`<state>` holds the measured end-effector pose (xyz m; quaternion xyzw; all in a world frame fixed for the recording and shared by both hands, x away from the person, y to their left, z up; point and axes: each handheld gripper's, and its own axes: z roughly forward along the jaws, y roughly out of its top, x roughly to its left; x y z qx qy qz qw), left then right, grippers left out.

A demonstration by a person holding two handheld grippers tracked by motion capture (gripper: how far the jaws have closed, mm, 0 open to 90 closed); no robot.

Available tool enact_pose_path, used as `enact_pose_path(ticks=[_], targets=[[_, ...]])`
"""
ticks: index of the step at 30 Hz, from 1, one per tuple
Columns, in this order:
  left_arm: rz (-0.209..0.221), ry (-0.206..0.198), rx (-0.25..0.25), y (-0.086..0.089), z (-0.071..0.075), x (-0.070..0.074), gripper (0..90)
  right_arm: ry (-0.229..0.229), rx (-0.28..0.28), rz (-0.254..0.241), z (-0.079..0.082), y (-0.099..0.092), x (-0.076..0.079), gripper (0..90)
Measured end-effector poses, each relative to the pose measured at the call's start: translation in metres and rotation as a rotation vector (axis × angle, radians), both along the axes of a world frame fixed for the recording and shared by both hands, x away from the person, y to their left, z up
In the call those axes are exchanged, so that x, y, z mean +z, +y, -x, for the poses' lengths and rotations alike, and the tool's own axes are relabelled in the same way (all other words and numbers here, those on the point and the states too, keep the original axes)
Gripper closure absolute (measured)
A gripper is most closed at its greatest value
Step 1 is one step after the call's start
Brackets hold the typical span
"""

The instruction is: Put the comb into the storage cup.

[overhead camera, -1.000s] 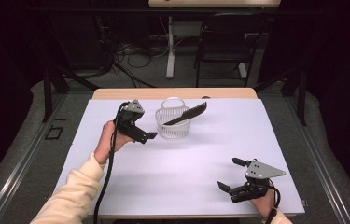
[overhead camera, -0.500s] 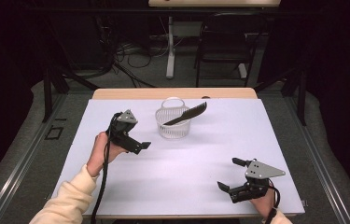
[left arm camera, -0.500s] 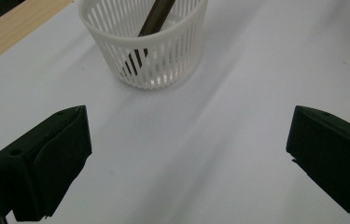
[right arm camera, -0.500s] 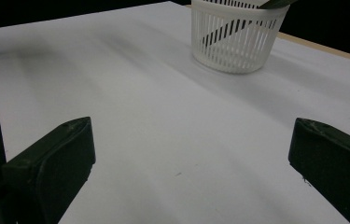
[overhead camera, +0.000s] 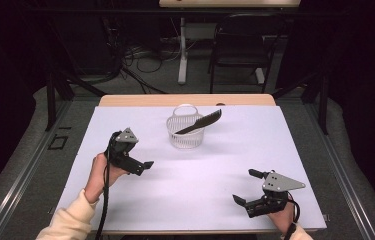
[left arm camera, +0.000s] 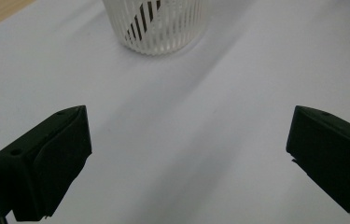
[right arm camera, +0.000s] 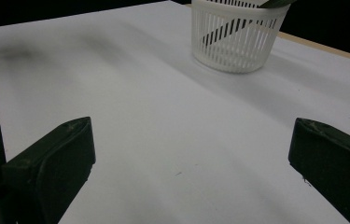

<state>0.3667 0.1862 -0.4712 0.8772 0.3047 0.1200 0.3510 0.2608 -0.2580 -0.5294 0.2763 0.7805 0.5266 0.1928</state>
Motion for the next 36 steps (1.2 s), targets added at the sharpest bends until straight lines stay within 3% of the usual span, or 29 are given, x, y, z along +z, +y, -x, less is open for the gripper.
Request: enact_pose_path(ticks=[22,36], targets=[[0.003,0.034,0.082,0.031,0.034,-0.024,0.0,0.003,0.0,-0.002,0.0,0.001,0.0,0.1],[0.01,0.053,0.113,0.043,0.05,-0.039,0.0,0.004,0.001,0.002,0.0,0.001,0.0,0.1]])
